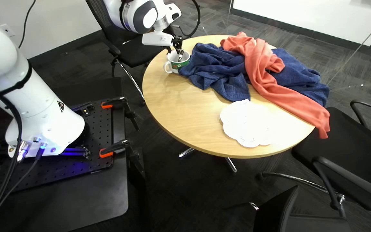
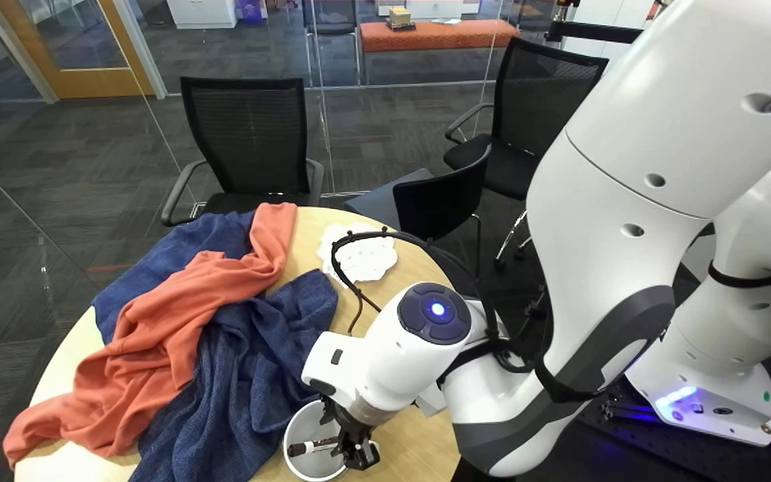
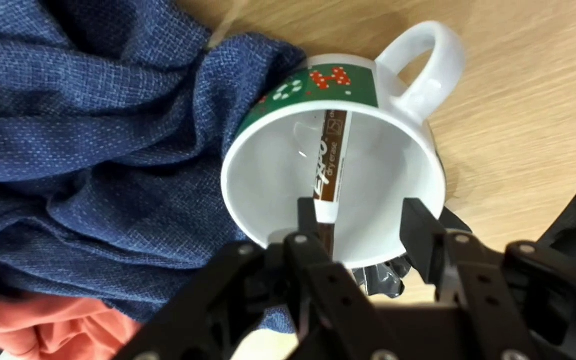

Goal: Put the marker on the table

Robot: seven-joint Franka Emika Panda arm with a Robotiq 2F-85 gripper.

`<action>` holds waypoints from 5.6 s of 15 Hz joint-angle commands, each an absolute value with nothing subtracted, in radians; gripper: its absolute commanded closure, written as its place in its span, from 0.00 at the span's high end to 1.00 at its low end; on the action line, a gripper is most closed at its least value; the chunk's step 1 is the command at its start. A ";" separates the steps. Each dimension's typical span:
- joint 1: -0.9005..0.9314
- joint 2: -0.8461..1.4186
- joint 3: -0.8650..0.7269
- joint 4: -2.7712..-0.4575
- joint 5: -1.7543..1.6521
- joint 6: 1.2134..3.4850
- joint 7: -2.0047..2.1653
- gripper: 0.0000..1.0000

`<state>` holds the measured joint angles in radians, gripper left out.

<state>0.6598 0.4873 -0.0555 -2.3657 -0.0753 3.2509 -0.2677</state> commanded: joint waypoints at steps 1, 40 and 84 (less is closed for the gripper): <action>0.652 0.517 -0.060 -2.336 -0.114 3.252 -0.225 0.48; 0.703 0.469 -0.119 -2.326 -0.086 3.252 -0.136 0.05; 0.486 0.516 -0.107 -2.330 -0.138 2.828 0.146 0.05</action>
